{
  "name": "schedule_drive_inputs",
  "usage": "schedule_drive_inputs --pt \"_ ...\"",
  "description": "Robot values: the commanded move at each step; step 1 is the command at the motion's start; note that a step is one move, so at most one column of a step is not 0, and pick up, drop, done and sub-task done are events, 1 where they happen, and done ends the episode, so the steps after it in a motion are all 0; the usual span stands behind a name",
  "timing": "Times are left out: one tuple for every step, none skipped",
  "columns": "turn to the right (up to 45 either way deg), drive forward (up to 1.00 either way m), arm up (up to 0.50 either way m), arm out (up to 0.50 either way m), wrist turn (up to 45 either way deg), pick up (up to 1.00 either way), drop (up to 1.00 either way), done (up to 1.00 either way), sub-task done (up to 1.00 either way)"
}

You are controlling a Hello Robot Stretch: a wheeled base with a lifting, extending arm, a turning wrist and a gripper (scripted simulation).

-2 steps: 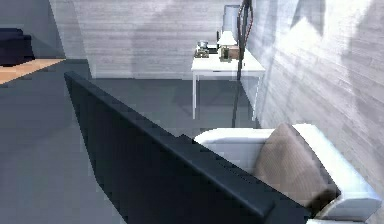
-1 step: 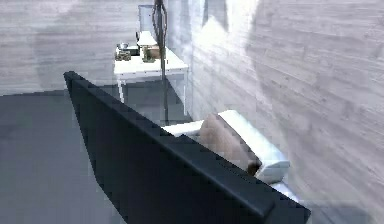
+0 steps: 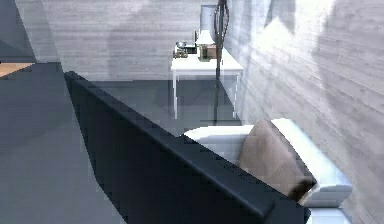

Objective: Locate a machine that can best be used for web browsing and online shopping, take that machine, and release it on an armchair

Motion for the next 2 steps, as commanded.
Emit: schedule_drive_inputs --pt "0.0 0.3 0.0 0.0 0.0 0.0 0.0 0.0 0.0" --pt "21.0 0.0 0.0 0.0 0.0 0.0 0.0 0.0 0.0"
